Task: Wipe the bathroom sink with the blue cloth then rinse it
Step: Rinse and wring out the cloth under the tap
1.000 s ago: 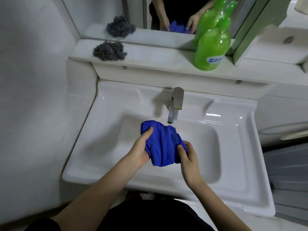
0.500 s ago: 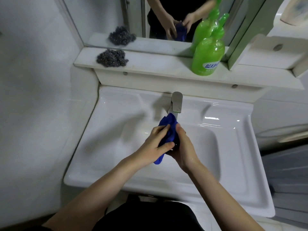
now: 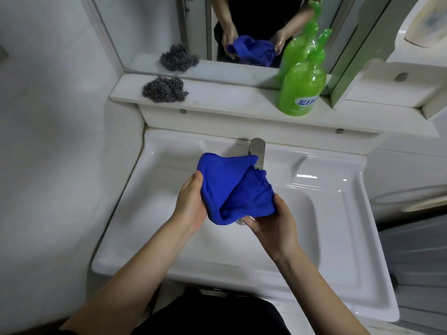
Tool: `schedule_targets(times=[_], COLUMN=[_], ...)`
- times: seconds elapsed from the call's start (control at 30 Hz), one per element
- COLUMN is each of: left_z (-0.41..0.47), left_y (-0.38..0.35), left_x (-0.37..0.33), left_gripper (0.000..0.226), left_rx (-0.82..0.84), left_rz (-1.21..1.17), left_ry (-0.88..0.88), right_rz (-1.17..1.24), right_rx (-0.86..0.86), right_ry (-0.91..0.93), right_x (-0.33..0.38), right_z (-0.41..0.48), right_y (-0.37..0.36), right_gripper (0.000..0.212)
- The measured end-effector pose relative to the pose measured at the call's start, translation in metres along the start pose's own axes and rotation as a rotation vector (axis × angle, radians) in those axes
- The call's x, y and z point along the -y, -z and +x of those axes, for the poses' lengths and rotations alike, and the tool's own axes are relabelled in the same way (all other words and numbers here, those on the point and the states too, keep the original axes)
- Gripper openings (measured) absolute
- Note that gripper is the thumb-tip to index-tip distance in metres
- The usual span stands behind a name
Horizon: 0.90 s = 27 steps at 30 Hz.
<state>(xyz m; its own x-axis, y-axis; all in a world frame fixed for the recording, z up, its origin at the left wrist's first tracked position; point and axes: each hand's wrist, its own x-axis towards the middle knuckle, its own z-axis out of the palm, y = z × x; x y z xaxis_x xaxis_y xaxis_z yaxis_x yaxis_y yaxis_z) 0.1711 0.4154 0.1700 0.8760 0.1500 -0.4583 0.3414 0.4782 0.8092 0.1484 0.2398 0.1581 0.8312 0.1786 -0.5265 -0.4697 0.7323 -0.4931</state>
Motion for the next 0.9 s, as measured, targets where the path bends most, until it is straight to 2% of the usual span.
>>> schedule_targets(times=[0.1, 0.17, 0.23, 0.3, 0.37, 0.4, 0.43, 0.5, 0.53, 0.67, 0.77, 0.83, 0.9], left_z=[0.001, -0.003, -0.007, -0.011, -0.017, -0.021, -0.025, -0.030, -0.031, -0.028, -0.018, -0.011, -0.006], left_y=[0.003, 0.002, 0.000, -0.004, -0.010, -0.013, -0.017, -0.022, -0.023, -0.021, -0.017, -0.015, -0.014], left_x=[-0.016, -0.023, -0.030, -0.036, -0.040, -0.041, -0.043, -0.047, -0.050, -0.070, -0.084, -0.090, -0.091], left_gripper=[0.039, 0.041, 0.042, 0.041, 0.038, 0.036, 0.035, 0.036, 0.039, 0.042, 0.043, 0.043, 0.043], left_rx=[0.033, 0.074, 0.115, 0.152, 0.184, 0.209, 0.234, 0.293, 0.317, 0.332, 0.293, 0.279, 0.278], left_rz=[-0.061, -0.064, -0.049, -0.022, -0.005, 0.004, 0.013, 0.045, 0.056, 0.005, -0.036, -0.047, -0.014], left_ry=[0.023, 0.014, 0.001, -0.015, -0.011, -0.005, 0.002, 0.013, 0.012, 0.007, 0.002, 0.001, -0.009], right_rz=[-0.011, -0.068, -0.227, -0.532, -0.942, -1.077, -1.111, -1.031, -0.997, -0.776, -0.674, -0.705, -0.753], right_rx=[-0.035, -0.125, -0.265, -0.348, -0.321, -0.270, -0.155, 0.103, 0.178, 0.347, 0.484, 0.425, 0.233], right_ry=[-0.031, -0.118, -0.217, -0.225, -0.080, 0.049, 0.141, 0.210, 0.206, 0.170, 0.212, 0.289, 0.384], right_x=[-0.001, -0.005, -0.007, -0.010, -0.007, -0.002, 0.004, 0.015, 0.018, 0.024, 0.031, 0.030, 0.026], right_z=[-0.003, -0.004, -0.005, -0.003, -0.002, -0.003, -0.003, -0.003, -0.003, -0.002, -0.012, -0.016, -0.012], right_y=[0.010, 0.022, 0.029, 0.034, 0.034, 0.029, 0.023, 0.010, 0.003, -0.011, -0.022, -0.030, -0.036], right_gripper=[0.039, 0.034, 0.028, 0.025, 0.017, 0.022, 0.033, 0.036, 0.034, 0.034, 0.032, 0.044, 0.057])
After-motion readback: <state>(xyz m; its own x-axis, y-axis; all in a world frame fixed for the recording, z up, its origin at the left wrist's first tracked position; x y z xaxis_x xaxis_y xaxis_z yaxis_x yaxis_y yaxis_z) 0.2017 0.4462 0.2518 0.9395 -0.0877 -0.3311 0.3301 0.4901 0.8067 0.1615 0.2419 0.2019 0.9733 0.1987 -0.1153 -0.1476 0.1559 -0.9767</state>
